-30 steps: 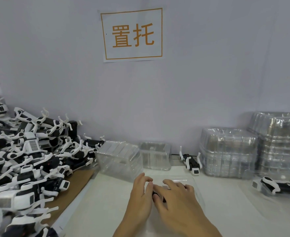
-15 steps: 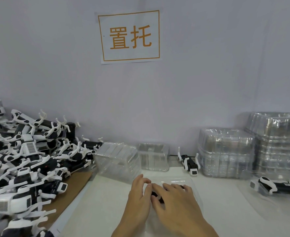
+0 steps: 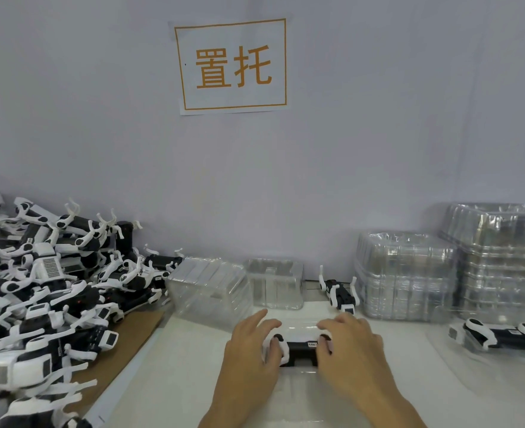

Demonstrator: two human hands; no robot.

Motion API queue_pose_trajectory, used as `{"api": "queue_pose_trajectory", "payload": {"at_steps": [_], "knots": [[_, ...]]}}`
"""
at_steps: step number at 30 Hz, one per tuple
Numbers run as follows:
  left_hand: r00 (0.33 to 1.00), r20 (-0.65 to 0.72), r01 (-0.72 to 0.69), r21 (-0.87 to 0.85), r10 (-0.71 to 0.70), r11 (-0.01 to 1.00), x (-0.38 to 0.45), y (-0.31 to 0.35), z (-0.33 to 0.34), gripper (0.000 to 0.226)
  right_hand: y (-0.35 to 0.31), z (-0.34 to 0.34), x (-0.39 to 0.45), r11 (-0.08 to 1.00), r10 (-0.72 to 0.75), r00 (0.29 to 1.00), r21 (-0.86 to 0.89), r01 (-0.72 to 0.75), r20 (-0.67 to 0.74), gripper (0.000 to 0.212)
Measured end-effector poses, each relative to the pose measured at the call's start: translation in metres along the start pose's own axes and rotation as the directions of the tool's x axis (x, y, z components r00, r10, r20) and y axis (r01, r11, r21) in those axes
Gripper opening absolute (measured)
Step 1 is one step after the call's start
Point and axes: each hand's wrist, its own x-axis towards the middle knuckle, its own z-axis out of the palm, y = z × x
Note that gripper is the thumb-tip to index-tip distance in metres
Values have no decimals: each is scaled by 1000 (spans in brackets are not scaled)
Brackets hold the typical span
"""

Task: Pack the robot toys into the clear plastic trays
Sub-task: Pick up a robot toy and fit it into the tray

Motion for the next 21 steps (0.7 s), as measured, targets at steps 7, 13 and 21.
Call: {"api": "queue_pose_trajectory", "payload": {"at_steps": [7, 13, 21], "knots": [[975, 222, -86, 339, 9, 937, 1, 11, 2, 46, 9, 7, 3, 950, 62, 997, 309, -44, -49, 29], [943, 331, -111, 382, -24, 918, 1, 17, 1, 85, 10, 8, 3, 926, 69, 996, 375, -44, -53, 29], [901, 426, 99, -22, -80, 995, 4, -6, -23, 72, 12, 7, 2, 880, 85, 991, 475, -27, -102, 27]]}}
